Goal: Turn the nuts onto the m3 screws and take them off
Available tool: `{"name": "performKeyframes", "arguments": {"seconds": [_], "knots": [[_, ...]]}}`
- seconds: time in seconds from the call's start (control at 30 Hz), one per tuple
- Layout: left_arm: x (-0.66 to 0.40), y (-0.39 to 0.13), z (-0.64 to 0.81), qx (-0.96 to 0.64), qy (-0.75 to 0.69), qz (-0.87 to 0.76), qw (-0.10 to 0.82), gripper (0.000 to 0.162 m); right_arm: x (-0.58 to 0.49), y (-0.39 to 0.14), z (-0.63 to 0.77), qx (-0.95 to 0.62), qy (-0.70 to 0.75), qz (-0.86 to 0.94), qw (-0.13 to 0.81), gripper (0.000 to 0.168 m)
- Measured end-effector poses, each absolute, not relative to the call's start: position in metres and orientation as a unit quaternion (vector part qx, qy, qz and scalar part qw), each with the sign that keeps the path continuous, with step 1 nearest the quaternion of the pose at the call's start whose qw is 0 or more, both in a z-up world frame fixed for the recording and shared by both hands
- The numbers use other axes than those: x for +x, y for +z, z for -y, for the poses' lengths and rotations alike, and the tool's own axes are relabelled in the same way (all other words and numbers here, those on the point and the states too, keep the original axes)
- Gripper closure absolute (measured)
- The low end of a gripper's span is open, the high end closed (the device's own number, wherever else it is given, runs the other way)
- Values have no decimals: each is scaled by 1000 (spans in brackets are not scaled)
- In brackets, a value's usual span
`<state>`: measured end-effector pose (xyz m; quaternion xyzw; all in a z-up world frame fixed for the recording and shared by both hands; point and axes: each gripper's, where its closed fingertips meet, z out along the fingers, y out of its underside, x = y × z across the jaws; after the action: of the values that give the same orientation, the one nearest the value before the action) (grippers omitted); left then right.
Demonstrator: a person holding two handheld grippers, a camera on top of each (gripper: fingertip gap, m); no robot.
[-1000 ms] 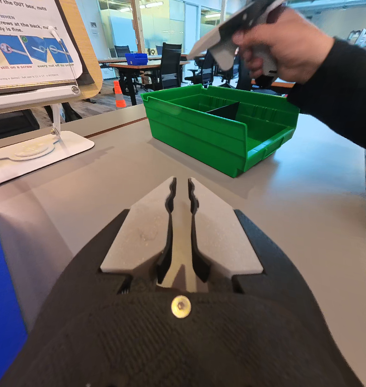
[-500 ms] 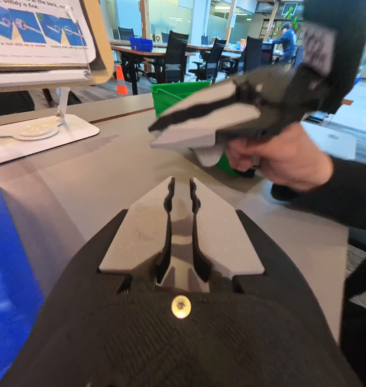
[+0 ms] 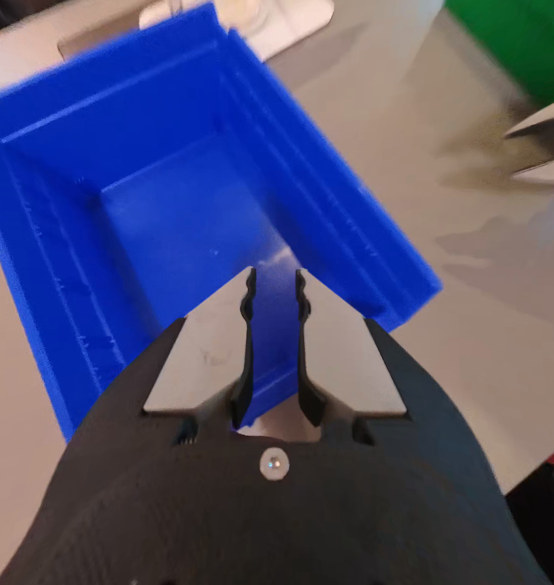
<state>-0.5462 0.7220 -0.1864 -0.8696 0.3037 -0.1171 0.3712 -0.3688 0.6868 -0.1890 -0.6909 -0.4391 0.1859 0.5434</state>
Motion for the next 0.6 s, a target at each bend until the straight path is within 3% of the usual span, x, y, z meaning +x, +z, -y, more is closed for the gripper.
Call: {"name": "performKeyframes", "arguments": {"seconds": [0.17, 0.33, 0.4, 0.6], "knots": [[-576, -240, -739, -920, -38, -323, 217, 140, -369, -187, -686, -688, 191, 438, 546, 145], [-591, -275, -739, -938, -26, -324, 124, 145, -366, -185, -686, -688, 201, 433, 547, 145], [-589, -275, -745, -938, -39, -318, 132, 160, -366, -184, -686, -687, 203, 433, 548, 145], [-591, -275, -747, -935, -46, -326, 127, 160, -365, -181, -685, -684, 201, 435, 550, 146]]}}
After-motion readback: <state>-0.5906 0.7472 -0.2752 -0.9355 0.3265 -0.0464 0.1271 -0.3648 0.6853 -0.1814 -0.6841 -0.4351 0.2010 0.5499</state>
